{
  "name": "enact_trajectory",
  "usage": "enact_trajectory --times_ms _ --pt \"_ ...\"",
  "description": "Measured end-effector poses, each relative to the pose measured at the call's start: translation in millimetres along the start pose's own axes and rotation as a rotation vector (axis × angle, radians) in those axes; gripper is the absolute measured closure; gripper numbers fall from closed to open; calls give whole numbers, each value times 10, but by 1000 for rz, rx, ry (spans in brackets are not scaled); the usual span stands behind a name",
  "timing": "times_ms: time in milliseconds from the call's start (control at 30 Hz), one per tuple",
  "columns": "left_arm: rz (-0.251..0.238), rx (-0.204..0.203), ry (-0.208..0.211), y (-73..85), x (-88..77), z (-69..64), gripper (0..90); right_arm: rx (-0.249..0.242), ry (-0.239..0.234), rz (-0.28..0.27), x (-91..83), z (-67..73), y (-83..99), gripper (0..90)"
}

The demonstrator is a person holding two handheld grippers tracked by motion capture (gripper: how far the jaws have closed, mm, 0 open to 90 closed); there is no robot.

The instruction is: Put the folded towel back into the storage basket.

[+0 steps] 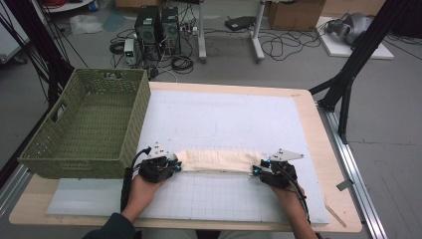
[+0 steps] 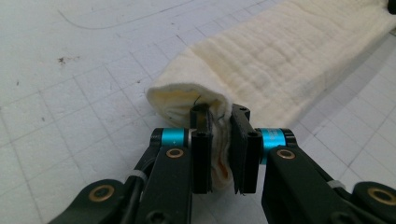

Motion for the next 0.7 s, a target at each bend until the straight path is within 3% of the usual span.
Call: enact_trajectory --times_ms 200,333,533,700 --pt "-12 7 -6 3 4 -5 797 -11 -3 -9 -5 31 7 681" --pt "-14 8 -10 5 4 -7 798 71 -33 0 -6 33 12 775" --pt "-13 3 -8 6 3 -8 804 102 -39 5 -6 25 7 815" --pt "-4 18 -6 -3 -10 -6 808 78 -28 17 -8 28 -8 827"
Point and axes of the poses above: each handheld gripper's, and its own axes: x roughly forward along the jaws, y roughly out of its underside, z roughly to its left, the point moved 7 cm from there along x, roughly forward along the jaws, and after that the axes turned 10 degrees about -z, right-handed, at the moved point
